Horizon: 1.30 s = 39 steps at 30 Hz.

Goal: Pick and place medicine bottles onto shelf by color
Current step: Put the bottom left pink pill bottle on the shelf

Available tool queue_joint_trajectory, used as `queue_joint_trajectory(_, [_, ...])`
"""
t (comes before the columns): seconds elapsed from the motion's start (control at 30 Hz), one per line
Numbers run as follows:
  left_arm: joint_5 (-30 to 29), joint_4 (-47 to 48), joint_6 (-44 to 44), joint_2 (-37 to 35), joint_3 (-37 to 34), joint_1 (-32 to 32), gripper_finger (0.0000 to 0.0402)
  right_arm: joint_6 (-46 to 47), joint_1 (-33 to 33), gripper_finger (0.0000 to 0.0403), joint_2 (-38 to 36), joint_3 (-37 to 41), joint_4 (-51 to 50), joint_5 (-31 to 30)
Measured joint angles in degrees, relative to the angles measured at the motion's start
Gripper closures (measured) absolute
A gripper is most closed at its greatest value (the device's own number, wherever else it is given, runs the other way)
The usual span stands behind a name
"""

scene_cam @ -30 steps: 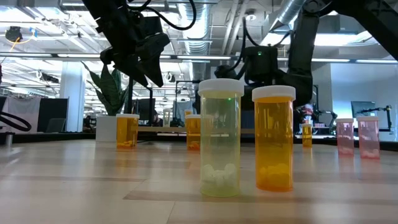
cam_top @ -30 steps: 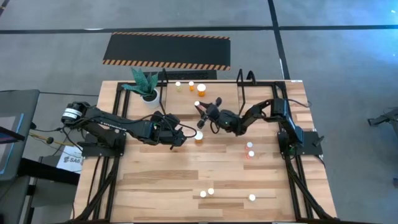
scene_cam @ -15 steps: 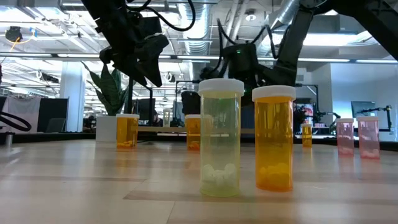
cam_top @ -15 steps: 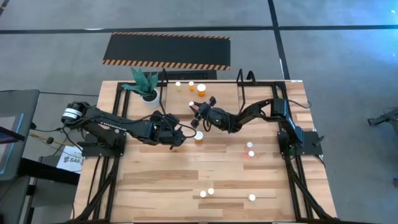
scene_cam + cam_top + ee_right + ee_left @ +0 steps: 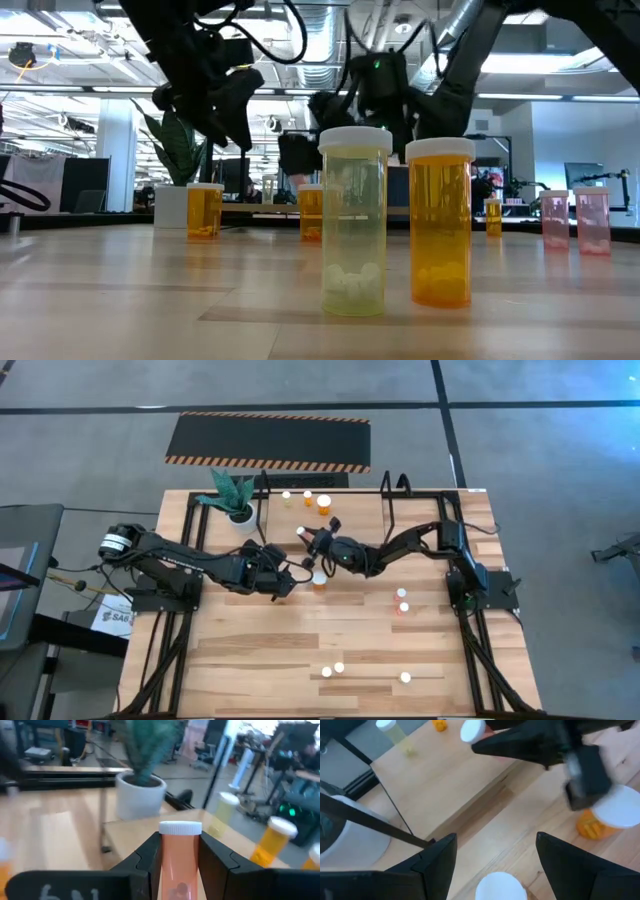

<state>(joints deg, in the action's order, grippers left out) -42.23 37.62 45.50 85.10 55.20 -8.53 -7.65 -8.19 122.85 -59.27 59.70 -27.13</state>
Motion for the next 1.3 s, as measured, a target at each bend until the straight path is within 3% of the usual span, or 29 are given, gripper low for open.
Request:
queue_joint_trajectory(0.1, [-0.47,-1.02,-1.65,0.02,-0.06,-1.28,0.0143,-4.92,2.19,0.028,-3.66,2.07,0.15,-2.72])
queue_joint_trajectory(0.27, [0.22,-10.97,-10.6,0.02,-0.06,-3.18,0.0143,-13.51,5.62,0.028,-13.47,7.54,0.32,-10.35])
queue_joint_trajectory(0.4, [3.46,-20.83,-18.23,0.02,-0.06,-3.46,0.0143,-12.28,6.82,0.0279,-23.24,12.62,-2.85,-11.27])
queue_joint_trajectory(0.5, [4.94,-26.6,-21.48,0.02,-0.04,-3.46,0.0143,-5.78,7.55,0.028,-31.98,15.96,-8.91,-11.39])
queue_joint_trajectory(0.6, [5.28,-31.1,-22.18,0.02,-0.04,-3.44,0.0143,4.04,8.84,0.0279,-41.02,18.13,-19.61,-7.99])
queue_joint_trajectory(0.73, [4.35,-39.28,-25.53,0.07,-0.04,-3.67,0.0143,12.49,11.56,0.0279,-49.84,21.38,-25.11,3.42])
queue_joint_trajectory(0.87, [4.85,-51.29,-34.74,2.07,0.0,-5.18,0.0143,10.83,16.2,0.0279,-53.79,24.21,-18.62,10.53])
queue_joint_trajectory(1.1, [7.46,-73.02,-49.95,7.14,0.02,-8.61,0.0143,3.03,23.18,0.028,-53.24,24.58,-9.04,10.91])
queue_joint_trajectory(1.3, [11.93,-81.19,-55.48,7.89,0.05,-10.0,0.0143,0.73,25.51,0.028,-53.15,24.57,-6.55,11.28])
